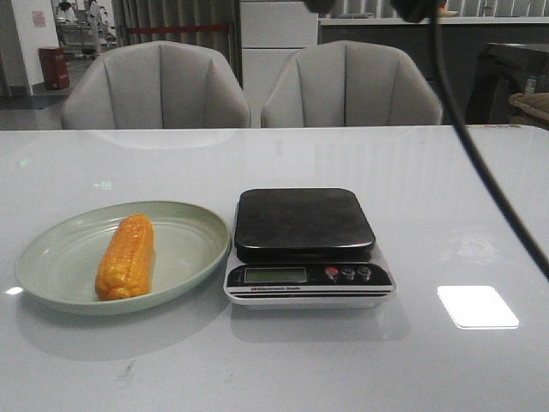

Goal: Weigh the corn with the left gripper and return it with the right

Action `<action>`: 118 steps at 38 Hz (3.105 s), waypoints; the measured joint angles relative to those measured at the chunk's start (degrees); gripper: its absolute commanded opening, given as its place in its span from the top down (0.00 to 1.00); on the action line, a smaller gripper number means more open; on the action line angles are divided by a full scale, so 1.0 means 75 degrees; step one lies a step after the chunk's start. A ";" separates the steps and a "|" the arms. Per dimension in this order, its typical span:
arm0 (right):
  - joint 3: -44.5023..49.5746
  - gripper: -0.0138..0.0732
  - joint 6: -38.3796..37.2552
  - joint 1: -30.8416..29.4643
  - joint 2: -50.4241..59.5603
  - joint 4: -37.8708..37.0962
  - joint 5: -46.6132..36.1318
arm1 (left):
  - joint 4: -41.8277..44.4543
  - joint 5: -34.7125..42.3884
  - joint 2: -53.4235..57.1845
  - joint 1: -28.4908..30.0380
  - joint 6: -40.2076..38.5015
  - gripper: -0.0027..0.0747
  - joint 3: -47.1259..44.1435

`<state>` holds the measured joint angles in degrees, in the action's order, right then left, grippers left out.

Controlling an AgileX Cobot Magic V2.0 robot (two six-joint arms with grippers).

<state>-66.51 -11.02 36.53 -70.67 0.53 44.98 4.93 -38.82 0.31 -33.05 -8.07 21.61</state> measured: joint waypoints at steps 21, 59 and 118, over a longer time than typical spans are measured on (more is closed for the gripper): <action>0.5173 0.16 0.0000 0.0000 0.6157 0.0000 -0.2578 | 0.0000 0.0007 0.0000 0.0000 0.0000 0.82 0.0000; 0.8218 0.62 0.0036 0.0000 0.8405 -0.0071 -0.5834 | 0.0000 0.0007 0.0000 0.0000 0.0000 0.82 0.0000; 0.8218 0.62 0.0052 0.0000 0.8411 -0.0071 -0.5834 | -0.0014 0.4633 0.0000 0.3901 0.0000 0.82 -0.2933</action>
<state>-4.87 -10.62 36.53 -7.59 0.00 1.22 4.82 -4.07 0.31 -3.79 -8.07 -0.38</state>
